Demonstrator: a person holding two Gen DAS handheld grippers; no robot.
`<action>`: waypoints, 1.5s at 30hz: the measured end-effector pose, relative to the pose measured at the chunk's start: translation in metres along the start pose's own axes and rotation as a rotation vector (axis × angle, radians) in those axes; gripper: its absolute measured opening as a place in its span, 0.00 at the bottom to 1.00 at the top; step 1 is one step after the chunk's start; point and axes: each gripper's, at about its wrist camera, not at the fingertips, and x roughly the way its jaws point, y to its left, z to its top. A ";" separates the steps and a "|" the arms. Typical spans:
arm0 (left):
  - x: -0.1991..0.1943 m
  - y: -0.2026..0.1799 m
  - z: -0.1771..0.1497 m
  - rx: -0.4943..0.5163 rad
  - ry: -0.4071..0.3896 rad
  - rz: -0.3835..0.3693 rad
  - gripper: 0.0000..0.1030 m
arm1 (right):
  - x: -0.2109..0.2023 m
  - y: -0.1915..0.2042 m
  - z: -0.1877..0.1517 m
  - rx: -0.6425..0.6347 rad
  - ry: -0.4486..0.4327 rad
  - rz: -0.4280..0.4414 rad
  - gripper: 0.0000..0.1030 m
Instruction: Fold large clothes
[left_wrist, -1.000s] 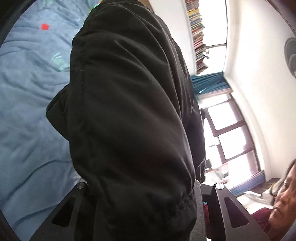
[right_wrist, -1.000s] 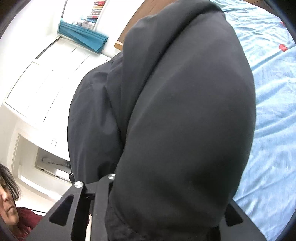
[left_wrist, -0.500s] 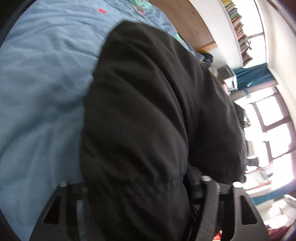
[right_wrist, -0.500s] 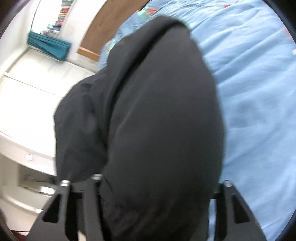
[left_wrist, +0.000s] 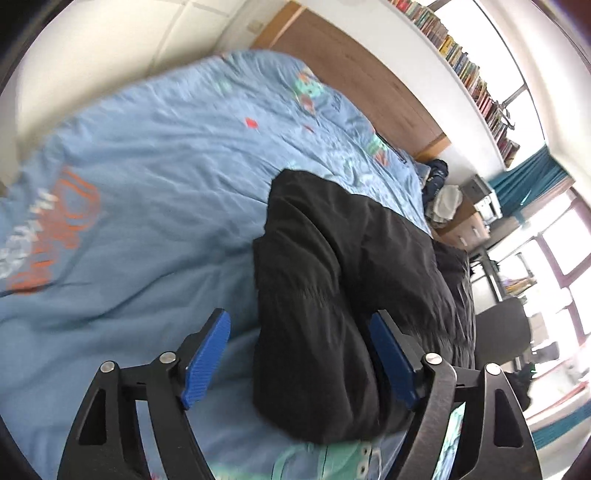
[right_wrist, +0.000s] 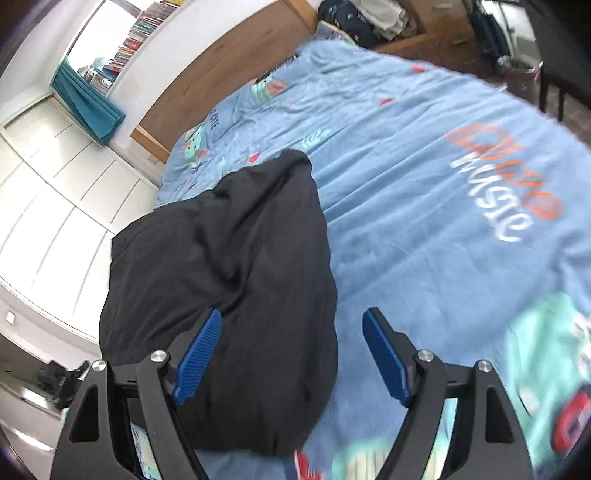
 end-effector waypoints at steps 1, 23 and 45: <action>-0.011 -0.008 -0.005 0.008 -0.012 0.021 0.77 | -0.013 0.009 -0.011 -0.009 -0.004 -0.025 0.77; -0.130 -0.124 -0.209 0.382 -0.238 0.383 0.99 | -0.210 0.142 -0.243 -0.300 -0.212 -0.178 0.94; -0.166 -0.179 -0.267 0.448 -0.396 0.505 0.99 | -0.248 0.185 -0.331 -0.488 -0.306 -0.211 0.95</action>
